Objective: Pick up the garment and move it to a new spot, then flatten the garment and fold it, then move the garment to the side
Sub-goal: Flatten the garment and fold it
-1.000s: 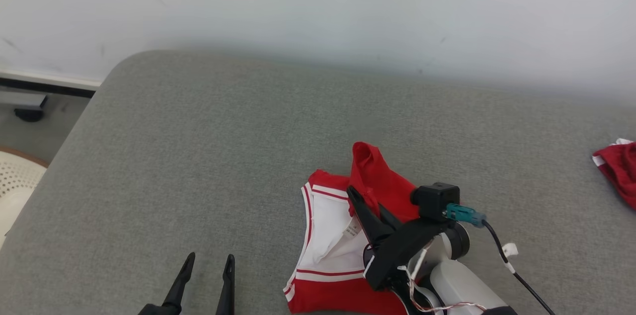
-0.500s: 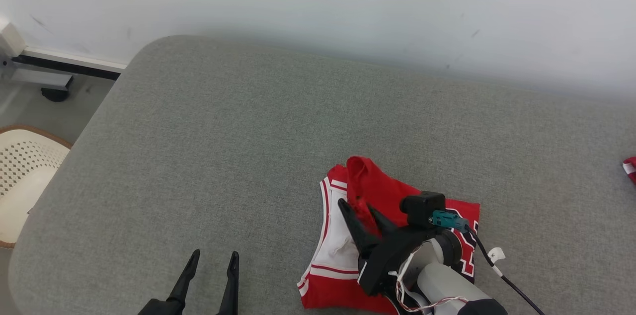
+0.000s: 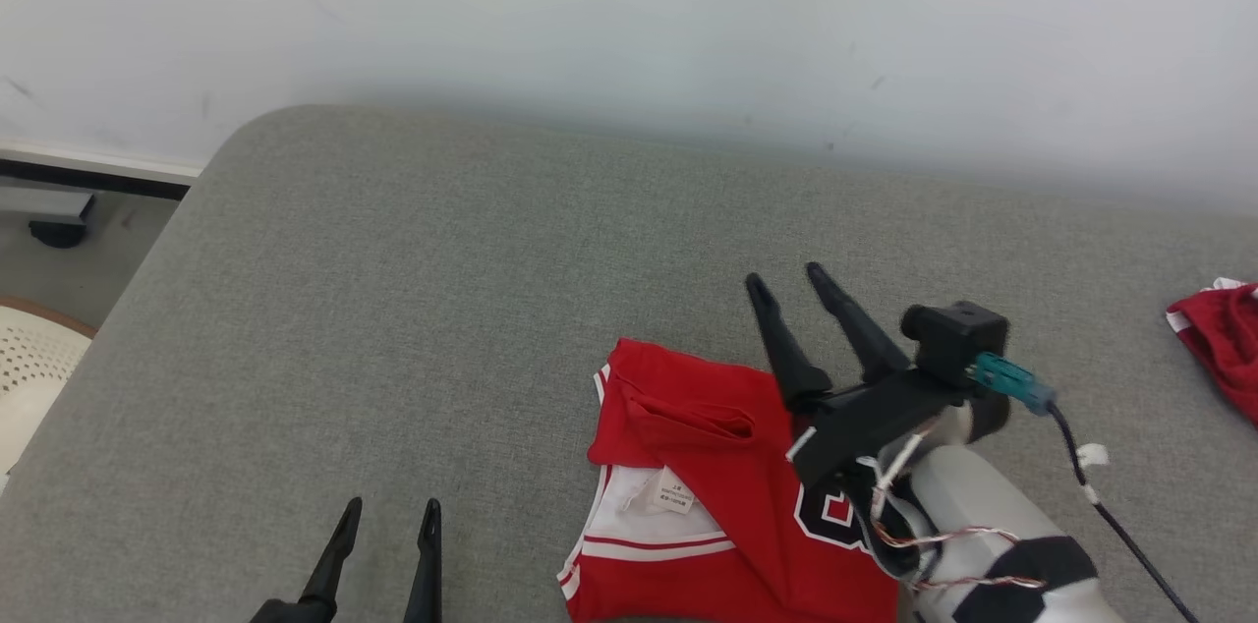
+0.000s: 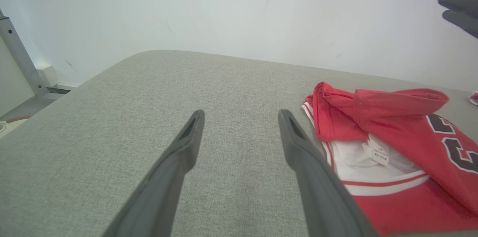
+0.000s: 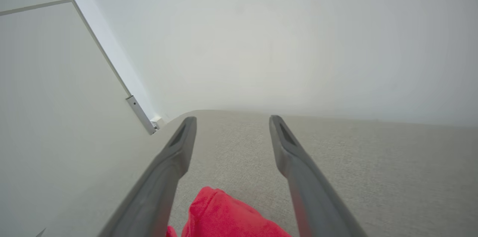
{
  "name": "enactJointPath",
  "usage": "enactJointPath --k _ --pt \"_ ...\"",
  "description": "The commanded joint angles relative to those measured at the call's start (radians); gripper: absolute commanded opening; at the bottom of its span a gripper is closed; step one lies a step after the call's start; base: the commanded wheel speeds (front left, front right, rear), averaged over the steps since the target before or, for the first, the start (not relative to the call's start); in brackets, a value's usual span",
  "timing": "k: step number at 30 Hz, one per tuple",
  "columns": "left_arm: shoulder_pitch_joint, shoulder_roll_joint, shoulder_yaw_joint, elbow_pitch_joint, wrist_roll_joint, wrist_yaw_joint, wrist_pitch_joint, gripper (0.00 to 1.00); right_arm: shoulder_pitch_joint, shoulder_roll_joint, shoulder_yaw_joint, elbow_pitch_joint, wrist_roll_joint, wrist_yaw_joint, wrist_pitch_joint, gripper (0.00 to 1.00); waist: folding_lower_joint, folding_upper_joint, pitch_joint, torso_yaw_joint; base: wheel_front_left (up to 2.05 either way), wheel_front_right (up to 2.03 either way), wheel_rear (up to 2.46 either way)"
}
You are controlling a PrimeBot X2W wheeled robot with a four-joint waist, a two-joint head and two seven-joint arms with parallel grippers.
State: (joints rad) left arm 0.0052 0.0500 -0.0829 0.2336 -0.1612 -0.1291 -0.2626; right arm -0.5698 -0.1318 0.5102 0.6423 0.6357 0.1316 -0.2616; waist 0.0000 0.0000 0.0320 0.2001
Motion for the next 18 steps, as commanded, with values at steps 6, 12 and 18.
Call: enactJointPath --k 6,12,18 --pt "0.034 0.001 0.026 -0.019 0.014 -0.001 -0.002 1.0 0.178 -0.079 -0.204 -0.134 -0.109 -0.002 -0.003 1.0 0.0 0.0 -0.004 -0.028 0.0 0.0 0.0" --pt "0.038 0.001 0.042 -0.026 0.022 -0.002 -0.002 1.0 0.293 -0.087 -0.274 -0.16 -0.191 -0.002 -0.002 0.91 0.0 0.0 -0.004 -0.037 0.0 0.0 0.0" --pt "0.032 0.001 0.044 -0.026 0.026 -0.002 -0.002 1.0 0.313 -0.062 -0.254 -0.115 -0.229 -0.002 -0.002 0.0 0.0 0.0 -0.001 -0.035 0.0 0.0 0.0"
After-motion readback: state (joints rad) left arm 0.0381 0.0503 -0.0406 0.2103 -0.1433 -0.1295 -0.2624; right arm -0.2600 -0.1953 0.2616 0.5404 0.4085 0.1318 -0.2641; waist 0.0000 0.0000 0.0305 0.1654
